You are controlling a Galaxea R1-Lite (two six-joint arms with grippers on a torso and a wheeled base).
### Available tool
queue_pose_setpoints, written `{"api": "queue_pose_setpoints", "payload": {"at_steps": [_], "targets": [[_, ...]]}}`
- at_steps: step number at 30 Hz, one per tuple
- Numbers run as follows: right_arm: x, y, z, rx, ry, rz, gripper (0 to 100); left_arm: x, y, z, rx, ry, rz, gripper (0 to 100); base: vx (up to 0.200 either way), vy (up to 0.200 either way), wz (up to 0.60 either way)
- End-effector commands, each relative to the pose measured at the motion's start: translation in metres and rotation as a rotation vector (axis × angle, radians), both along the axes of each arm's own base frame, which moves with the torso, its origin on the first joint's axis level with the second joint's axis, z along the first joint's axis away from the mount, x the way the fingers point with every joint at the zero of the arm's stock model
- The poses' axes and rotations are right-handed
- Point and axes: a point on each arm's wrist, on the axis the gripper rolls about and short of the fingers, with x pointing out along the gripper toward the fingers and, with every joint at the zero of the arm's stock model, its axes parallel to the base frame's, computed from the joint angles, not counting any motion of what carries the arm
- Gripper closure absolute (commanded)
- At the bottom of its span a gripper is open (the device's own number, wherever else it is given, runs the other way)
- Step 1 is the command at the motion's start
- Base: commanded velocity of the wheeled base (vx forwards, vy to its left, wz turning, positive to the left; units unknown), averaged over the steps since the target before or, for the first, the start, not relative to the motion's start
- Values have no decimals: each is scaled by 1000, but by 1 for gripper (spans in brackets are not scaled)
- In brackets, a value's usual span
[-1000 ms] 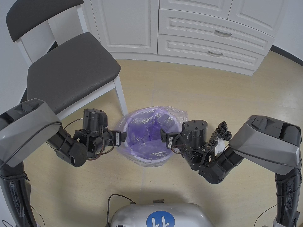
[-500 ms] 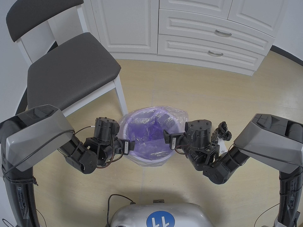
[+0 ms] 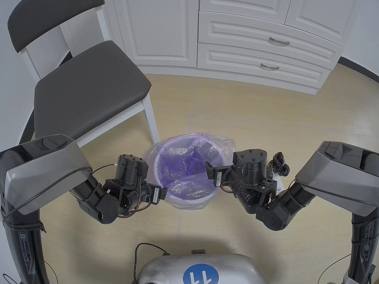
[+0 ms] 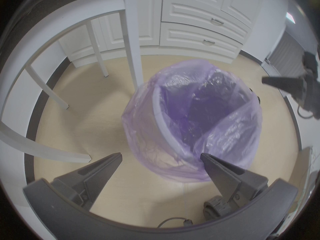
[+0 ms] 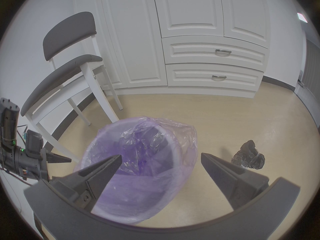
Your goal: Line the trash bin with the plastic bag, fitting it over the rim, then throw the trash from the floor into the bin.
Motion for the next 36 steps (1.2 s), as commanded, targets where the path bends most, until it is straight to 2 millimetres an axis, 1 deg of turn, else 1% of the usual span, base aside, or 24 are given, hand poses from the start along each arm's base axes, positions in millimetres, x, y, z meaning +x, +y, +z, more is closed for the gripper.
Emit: {"api": "queue_pose_setpoints", "payload": {"at_steps": [1, 5, 10, 16, 19, 23, 26, 27, 31, 34, 36], "targets": [[-1, -1, 2, 1, -3, 0, 0, -12, 5, 3, 21, 15, -35, 0, 0, 0, 0], [-1, -1, 1, 1, 0, 0, 0, -18, 10, -3, 46, 45, -85, 0, 0, 0, 0], [-1, -1, 1, 1, -1, 0, 0, -18, 11, -8, 61, 57, -97, 0, 0, 0, 0], [-1, -1, 1, 0, 0, 0, 0, -10, 9, -27, 71, 90, -90, 0, 0, 0, 0], [-1, -1, 1, 2, -1, 0, 0, -5, 7, -36, 62, 76, -86, 0, 0, 0, 0], [-1, -1, 3, 2, -4, -1, 0, -1, 12, -36, 52, 44, -72, 0, 0, 0, 0], [-1, -2, 3, 5, -5, -1, 0, 1, 13, -38, 52, 48, -67, 0, 0, 0, 0], [-1, -2, 3, 3, -5, -1, 0, 4, 15, -42, 54, 52, -59, 0, 0, 0, 0], [-3, -3, 4, 2, -4, -1, 0, 5, 22, -36, 51, 41, -46, 0, 0, 0, 0], [-3, -2, 5, 5, -7, 0, 0, 3, 25, -25, 34, 26, -56, 0, 0, 0, 0], [-3, -2, 5, 5, -7, 0, 0, 2, 26, -23, 29, 23, -58, 0, 0, 0, 0]]}}
